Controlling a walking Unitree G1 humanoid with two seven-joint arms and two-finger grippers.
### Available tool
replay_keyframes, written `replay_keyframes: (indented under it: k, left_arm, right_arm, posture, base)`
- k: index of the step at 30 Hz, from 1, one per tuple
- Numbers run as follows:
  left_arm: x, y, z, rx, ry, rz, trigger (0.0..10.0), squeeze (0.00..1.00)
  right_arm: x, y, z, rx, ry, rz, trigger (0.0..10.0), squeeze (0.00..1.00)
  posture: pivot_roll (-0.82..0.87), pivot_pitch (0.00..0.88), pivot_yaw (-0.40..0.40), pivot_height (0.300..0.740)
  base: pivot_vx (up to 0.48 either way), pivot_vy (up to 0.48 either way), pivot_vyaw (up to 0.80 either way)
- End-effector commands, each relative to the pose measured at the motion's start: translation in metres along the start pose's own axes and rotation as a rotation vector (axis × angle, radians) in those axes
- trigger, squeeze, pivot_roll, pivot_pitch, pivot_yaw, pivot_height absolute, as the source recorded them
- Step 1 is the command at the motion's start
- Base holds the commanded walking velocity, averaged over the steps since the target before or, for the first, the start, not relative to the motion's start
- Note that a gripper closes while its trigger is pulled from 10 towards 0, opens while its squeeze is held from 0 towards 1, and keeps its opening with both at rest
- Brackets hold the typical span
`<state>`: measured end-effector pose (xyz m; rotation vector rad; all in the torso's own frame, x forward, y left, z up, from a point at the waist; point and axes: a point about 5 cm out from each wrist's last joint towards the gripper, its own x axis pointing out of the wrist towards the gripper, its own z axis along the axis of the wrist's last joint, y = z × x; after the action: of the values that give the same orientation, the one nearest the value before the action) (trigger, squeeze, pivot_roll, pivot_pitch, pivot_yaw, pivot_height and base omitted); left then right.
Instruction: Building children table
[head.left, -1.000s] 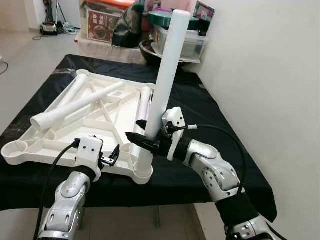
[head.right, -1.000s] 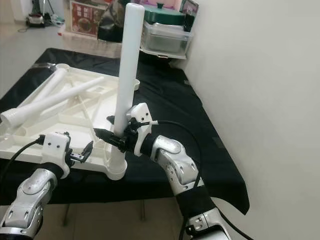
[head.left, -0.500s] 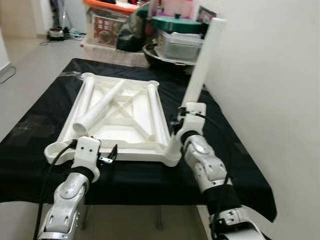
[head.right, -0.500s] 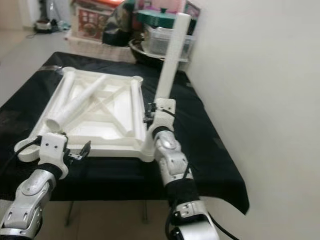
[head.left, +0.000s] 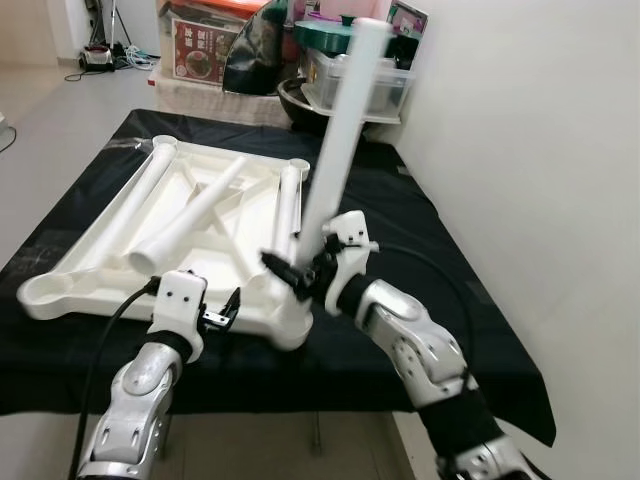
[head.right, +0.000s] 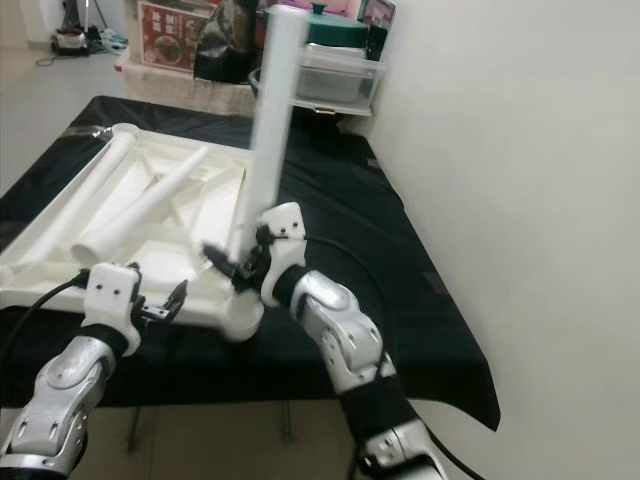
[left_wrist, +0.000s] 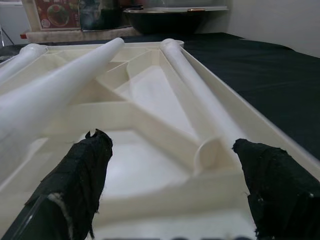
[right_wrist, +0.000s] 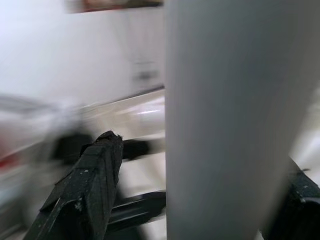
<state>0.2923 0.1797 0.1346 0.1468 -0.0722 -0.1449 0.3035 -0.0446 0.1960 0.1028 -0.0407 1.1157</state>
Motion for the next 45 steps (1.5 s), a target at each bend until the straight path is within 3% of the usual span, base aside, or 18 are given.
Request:
replay_keyframes:
  k: [1, 2, 3, 5, 12, 18, 19, 20, 21, 23, 24, 27, 28, 39, 40, 41, 42, 45]
  left_arm:
    - [0.002, -0.005, -0.001, -0.009, 0.001, -0.019, 10.0, 0.0]
    - [0.002, -0.005, -0.001, -0.009, 0.001, -0.019, 10.0, 0.0]
    - [0.002, -0.005, -0.001, -0.009, 0.001, -0.018, 10.0, 0.0]
    - [0.002, -0.005, -0.001, -0.008, 0.002, -0.017, 10.0, 0.0]
    - [0.002, -0.004, -0.002, -0.009, 0.001, -0.016, 10.0, 0.0]
    - [0.002, -0.005, -0.002, -0.009, 0.001, -0.018, 10.0, 0.0]
    - [0.002, -0.005, -0.002, -0.009, 0.002, -0.019, 10.0, 0.0]
    - [0.002, -0.005, -0.002, -0.009, 0.002, -0.019, 10.0, 0.0]
    - [0.002, -0.005, -0.002, -0.009, 0.002, -0.02, 10.0, 0.0]
    - [0.002, -0.005, -0.002, -0.009, 0.002, -0.021, 10.0, 0.0]
    - [0.002, -0.005, -0.003, -0.009, 0.003, -0.021, 10.0, 0.0]
    - [0.002, -0.005, -0.003, -0.009, 0.003, -0.022, 10.0, 0.0]
    - [0.002, -0.006, -0.003, -0.009, 0.003, -0.022, 10.0, 0.0]
    - [0.002, -0.006, -0.003, -0.016, -0.002, -0.022, 10.0, 0.0]
    - [0.002, -0.006, -0.003, -0.016, -0.002, -0.022, 10.0, 0.0]
    - [0.002, -0.006, -0.003, -0.016, -0.002, -0.022, 10.0, 0.0]
    - [0.002, -0.006, -0.003, -0.016, -0.003, -0.022, 10.0, 0.0]
    - [0.001, -0.006, -0.003, -0.016, -0.004, -0.02, 10.0, 0.0]
  right_arm:
    - [0.001, 0.011, -0.011, 0.006, 0.037, 0.134, 9.8, 0.0]
    - [0.001, 0.011, -0.011, 0.006, 0.037, 0.134, 9.8, 0.0]
    - [0.002, 0.008, -0.014, 0.011, 0.042, 0.113, 0.0, 0.0]
    - [0.003, 0.005, -0.016, 0.015, 0.045, 0.099, 0.0, 0.0]
    - [-0.008, -0.065, -0.039, 0.205, 0.168, -0.795, 0.0, 0.0]
    - [-0.019, -0.069, -0.045, 0.199, 0.189, -0.917, 0.0, 0.0]
    - [-0.015, -0.064, -0.046, 0.185, 0.201, -0.892, 4.7, 0.0]
    - [-0.015, -0.064, -0.046, 0.185, 0.201, -0.892, 4.7, 0.0]
    - [-0.007, -0.055, -0.042, 0.175, 0.161, -0.818, 10.0, 0.0]
    - [0.0, -0.047, -0.036, 0.179, 0.107, -0.73, 10.0, 0.0]
    - [0.005, -0.042, -0.031, 0.182, 0.068, -0.67, 10.0, 1.0]
    - [0.012, -0.039, -0.017, 0.175, 0.002, -0.568, 10.0, 1.0]
    - [0.016, -0.037, -0.011, 0.172, -0.015, -0.483, 10.0, 0.0]
    - [0.012, -0.009, -0.006, 0.083, 0.002, -0.017, 10.0, 0.0]
    - [0.013, -0.011, -0.01, 0.077, 0.016, -0.028, 3.1, 0.0]
    - [0.013, -0.011, -0.01, 0.077, 0.016, -0.028, 3.1, 0.0]
    - [0.014, -0.014, -0.013, 0.075, 0.031, -0.062, 0.0, 0.0]
    - [0.015, -0.039, -0.028, 0.1, 0.115, -0.352, 0.0, 0.0]
  posture:
    - [0.18, 0.0, -0.237, 0.74]
    - [0.18, 0.0, -0.237, 0.74]
    - [0.18, 0.0, -0.237, 0.74]
    - [0.19, 0.0, -0.243, 0.74]
    - [0.18, 0.0, -0.236, 0.74]
    - [0.18, 0.0, -0.235, 0.74]
    - [0.18, 0.0, -0.233, 0.74]
    - [0.18, 0.0, -0.233, 0.74]
    - [0.18, 0.0, -0.232, 0.74]
    - [0.18, 0.0, -0.231, 0.74]
    - [0.18, 0.0, -0.231, 0.74]
    - [0.18, 0.0, -0.236, 0.74]
    - [0.18, 0.0, -0.236, 0.74]
    - [0.19, 0.0, -0.244, 0.74]
    - [0.19, 0.0, -0.247, 0.74]
    - [0.19, 0.0, -0.247, 0.74]
    - [0.19, 0.0, -0.247, 0.74]
    - [0.2, 0.0, -0.246, 0.74]
  base:
    - [0.0, 0.0, 0.0]
    - [0.0, 0.0, 0.0]
    - [0.0, 0.0, 0.0]
    - [0.0, 0.0, 0.0]
    - [0.0, 0.0, 0.0]
    - [0.0, 0.0, 0.0]
    - [0.0, 0.0, 0.0]
    - [0.0, 0.0, 0.0]
    - [0.0, 0.0, 0.0]
    - [0.0, 0.0, 0.0]
    - [0.0, 0.0, 0.0]
    - [0.0, 0.0, 0.0]
    - [0.0, 0.0, 0.0]
    - [0.0, 0.0, 0.0]
    - [0.0, 0.0, 0.0]
    - [0.0, 0.0, 0.0]
    - [0.0, 0.0, 0.0]
    - [0.0, 0.0, 0.0]
